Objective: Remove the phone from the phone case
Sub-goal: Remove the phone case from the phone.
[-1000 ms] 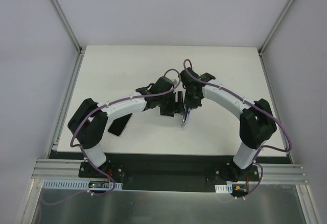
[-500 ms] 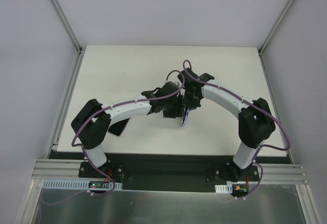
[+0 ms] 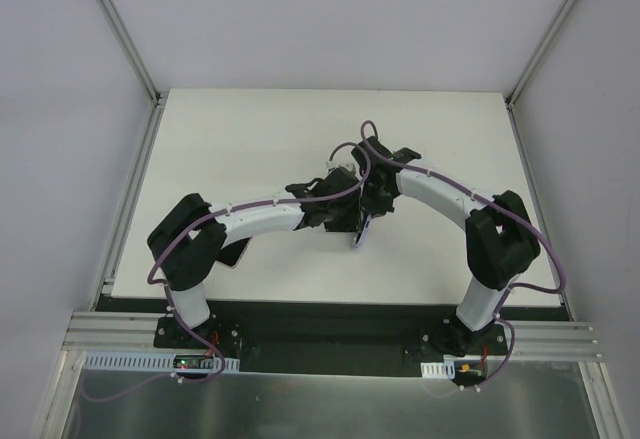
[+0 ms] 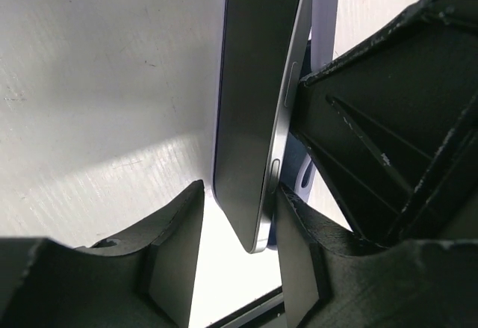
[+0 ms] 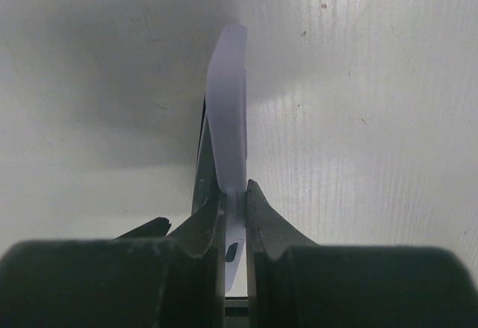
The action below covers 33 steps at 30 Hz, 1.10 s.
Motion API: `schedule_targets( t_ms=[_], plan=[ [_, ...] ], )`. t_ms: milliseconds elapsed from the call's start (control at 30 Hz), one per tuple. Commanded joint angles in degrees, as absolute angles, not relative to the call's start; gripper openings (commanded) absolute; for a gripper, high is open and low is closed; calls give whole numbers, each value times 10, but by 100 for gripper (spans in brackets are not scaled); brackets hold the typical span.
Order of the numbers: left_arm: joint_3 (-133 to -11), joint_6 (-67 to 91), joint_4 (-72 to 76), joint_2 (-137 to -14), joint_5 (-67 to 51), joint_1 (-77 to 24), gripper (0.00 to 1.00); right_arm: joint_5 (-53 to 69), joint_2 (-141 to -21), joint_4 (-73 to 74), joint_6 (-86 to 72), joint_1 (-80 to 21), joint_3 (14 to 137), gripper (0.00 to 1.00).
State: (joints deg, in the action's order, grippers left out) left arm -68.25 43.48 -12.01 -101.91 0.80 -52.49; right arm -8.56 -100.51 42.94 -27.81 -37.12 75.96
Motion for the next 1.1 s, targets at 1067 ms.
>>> schedule_targets(
  t_ms=[1067],
  plan=[
    [-605,405,-182,-1080,151,-556,0,-25,-916,392,-174,-321,626,1]
  ],
)
